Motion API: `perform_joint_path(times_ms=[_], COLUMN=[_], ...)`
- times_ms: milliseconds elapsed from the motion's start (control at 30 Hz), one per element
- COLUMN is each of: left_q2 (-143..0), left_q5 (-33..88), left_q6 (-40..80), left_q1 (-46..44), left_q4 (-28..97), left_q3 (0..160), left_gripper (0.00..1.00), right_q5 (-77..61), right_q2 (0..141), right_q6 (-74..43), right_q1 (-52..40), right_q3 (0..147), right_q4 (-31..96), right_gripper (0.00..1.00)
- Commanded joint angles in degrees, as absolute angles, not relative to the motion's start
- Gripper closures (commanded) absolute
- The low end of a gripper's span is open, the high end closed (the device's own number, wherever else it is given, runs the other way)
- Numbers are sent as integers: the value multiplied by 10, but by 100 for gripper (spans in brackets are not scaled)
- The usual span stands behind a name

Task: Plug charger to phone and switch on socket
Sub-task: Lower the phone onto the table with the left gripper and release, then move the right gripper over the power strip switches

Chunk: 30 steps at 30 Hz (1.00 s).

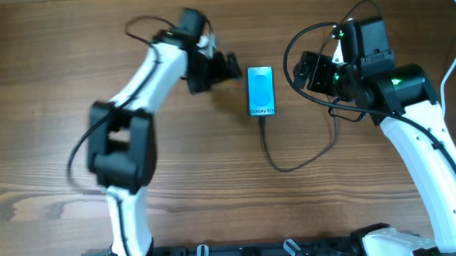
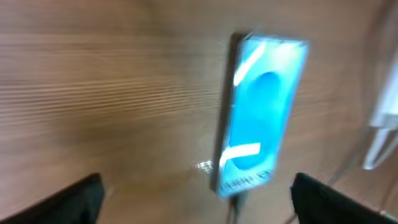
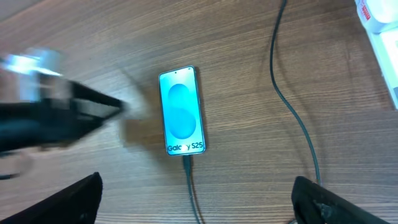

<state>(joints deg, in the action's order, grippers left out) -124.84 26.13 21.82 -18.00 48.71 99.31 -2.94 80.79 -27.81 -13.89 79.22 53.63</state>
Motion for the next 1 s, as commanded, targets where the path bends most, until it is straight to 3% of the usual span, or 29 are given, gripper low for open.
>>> perform_joint_path(times_ms=[0, 133, 267, 467, 967], left_q2=[-1090, -1017, -1006, -1006, -1006], left_q5=[222, 123, 44, 35, 35], left_q6=[208, 208, 208, 208, 208], left_q1=[-136, -97, -69, -65, -65], left_q4=[509, 556, 598, 618, 618], left_q3=[996, 996, 996, 996, 996], left_gripper=[0, 0, 0, 0, 0], right_q5=[-30, -127, -116, 67, 21], right_q2=[818, 826, 868, 942, 1212], right_q6=[-253, -191, -167, -331, -361], right_q1=[-104, -10, 104, 205, 236], right_q3=[800, 838, 943, 954, 952], right_q4=[539, 569, 635, 564, 482], right_gripper=[1, 1, 1, 1, 1])
